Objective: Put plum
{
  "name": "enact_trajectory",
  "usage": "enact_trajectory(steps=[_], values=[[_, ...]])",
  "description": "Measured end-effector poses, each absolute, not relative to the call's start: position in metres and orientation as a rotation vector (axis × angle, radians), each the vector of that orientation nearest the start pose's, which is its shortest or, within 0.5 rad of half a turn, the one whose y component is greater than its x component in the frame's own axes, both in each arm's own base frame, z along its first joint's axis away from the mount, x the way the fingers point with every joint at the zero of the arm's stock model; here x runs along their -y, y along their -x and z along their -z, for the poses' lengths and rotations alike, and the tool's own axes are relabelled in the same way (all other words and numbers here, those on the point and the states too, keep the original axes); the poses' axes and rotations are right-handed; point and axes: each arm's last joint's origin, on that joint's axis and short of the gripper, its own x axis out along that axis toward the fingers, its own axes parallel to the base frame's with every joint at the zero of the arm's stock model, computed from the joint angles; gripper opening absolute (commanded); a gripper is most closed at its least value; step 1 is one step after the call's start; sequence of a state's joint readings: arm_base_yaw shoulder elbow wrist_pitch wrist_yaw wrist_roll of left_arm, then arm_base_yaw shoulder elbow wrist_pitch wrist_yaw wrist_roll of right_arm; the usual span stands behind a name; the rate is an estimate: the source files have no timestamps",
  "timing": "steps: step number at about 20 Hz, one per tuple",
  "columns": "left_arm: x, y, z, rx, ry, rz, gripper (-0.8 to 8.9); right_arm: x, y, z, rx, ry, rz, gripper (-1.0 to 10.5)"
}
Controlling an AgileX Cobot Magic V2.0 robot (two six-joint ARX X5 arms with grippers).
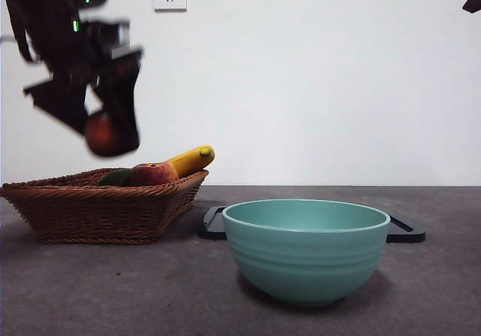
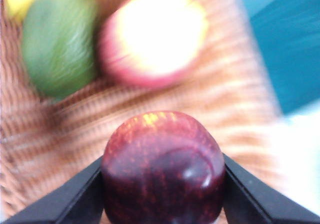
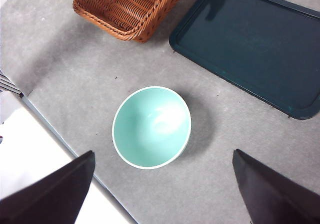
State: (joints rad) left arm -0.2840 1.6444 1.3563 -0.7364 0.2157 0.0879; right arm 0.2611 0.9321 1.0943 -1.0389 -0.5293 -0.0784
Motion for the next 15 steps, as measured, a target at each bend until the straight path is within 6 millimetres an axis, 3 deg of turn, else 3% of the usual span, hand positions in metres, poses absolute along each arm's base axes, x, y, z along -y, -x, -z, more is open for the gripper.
enact_trajectory(steps=[5, 7, 11, 15], values=[[0.135, -0.273, -0.323, -0.888, -0.1, 0.785, 2.45, -0.054, -0.145, -0.343, -0.857, -0.047, -0.767, 4.4], [0.154, -0.254, -0.332, -0.856, -0.127, 0.885, 2.46, -0.054, -0.145, -0.343, -0.857, -0.047, -0.766, 4.4], [0.194, -0.232, -0.326, -0.881, -0.198, 1.024, 2.46, -0.054, -0.145, -0.343, -0.857, -0.047, -0.766, 4.4], [0.232, -0.223, -0.299, -0.952, -0.303, 1.104, 2.46, -0.054, -0.145, -0.343, -0.857, -0.047, -0.766, 4.4]])
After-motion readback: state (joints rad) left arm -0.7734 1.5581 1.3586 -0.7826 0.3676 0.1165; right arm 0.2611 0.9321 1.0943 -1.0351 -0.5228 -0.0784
